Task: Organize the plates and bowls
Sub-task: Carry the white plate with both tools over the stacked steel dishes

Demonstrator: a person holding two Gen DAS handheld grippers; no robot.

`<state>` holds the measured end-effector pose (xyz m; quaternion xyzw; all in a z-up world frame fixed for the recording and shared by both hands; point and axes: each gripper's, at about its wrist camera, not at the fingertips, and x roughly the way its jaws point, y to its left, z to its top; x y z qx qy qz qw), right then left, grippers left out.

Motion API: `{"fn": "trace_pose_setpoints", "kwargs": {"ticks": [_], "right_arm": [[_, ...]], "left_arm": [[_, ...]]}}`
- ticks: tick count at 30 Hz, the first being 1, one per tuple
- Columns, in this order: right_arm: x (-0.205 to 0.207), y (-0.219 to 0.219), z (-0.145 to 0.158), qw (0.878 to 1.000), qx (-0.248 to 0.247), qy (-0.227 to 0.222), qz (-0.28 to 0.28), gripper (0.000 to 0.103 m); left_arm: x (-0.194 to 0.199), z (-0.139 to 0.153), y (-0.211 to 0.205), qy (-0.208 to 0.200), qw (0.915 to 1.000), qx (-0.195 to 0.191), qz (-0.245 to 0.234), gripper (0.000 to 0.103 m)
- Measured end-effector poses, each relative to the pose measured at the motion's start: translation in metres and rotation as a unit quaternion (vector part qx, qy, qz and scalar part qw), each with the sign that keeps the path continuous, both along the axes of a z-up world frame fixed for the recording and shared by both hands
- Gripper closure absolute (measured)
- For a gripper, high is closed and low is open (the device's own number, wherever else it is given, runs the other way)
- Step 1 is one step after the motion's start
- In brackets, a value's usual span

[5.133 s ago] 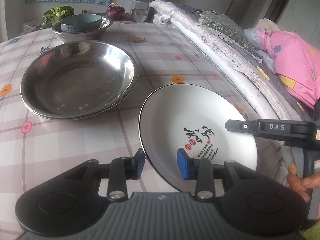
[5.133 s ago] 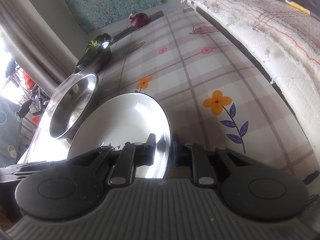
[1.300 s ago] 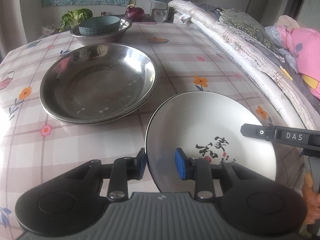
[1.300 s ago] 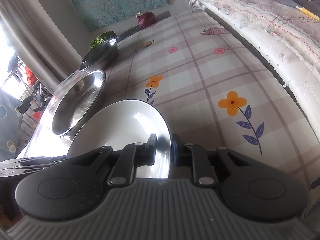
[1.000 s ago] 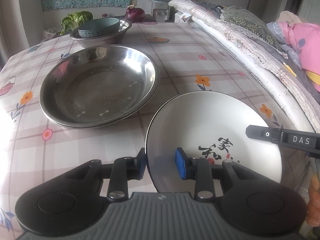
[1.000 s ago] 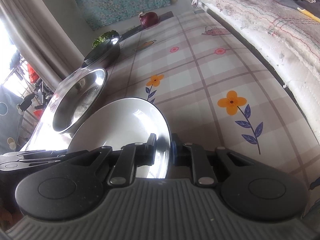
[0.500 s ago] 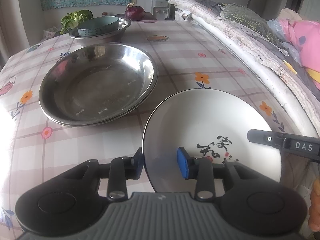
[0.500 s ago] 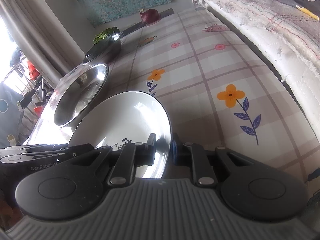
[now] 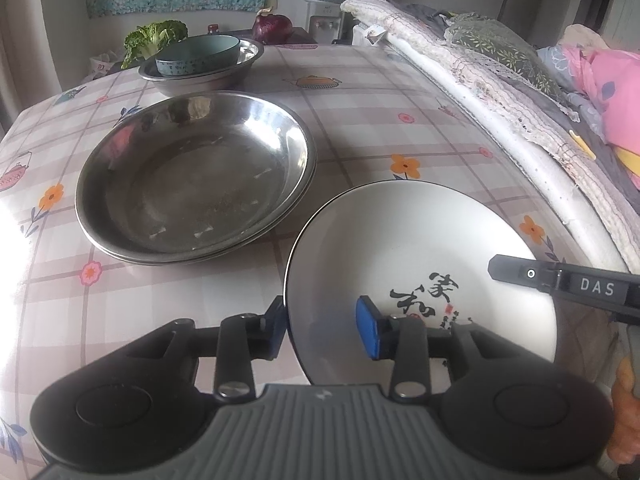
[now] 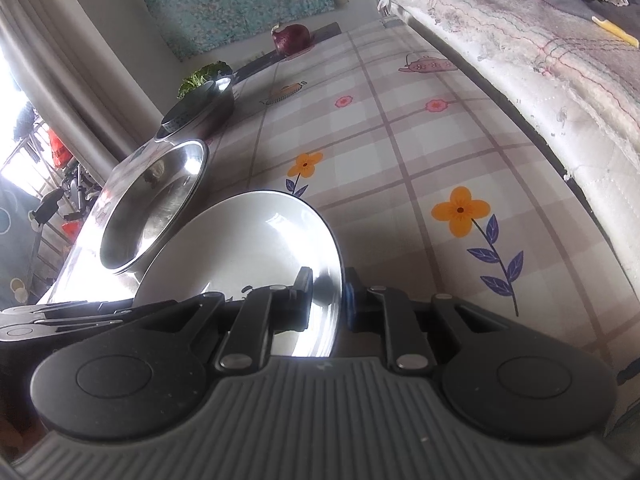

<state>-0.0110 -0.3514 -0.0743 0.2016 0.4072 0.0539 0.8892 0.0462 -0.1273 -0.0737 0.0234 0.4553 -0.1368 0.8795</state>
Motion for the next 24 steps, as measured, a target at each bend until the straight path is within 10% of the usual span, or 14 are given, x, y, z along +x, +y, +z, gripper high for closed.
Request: {"fn": "trace_pose_setpoints", "kwargs": {"ticks": [24], "right_arm": [[-0.009,0.009,0.003,1.0,-0.026,-0.004,0.0,0.087]], "left_arm": [[-0.001,-0.002,-0.002,-0.002,1.0,0.005,0.001,0.065]]}}
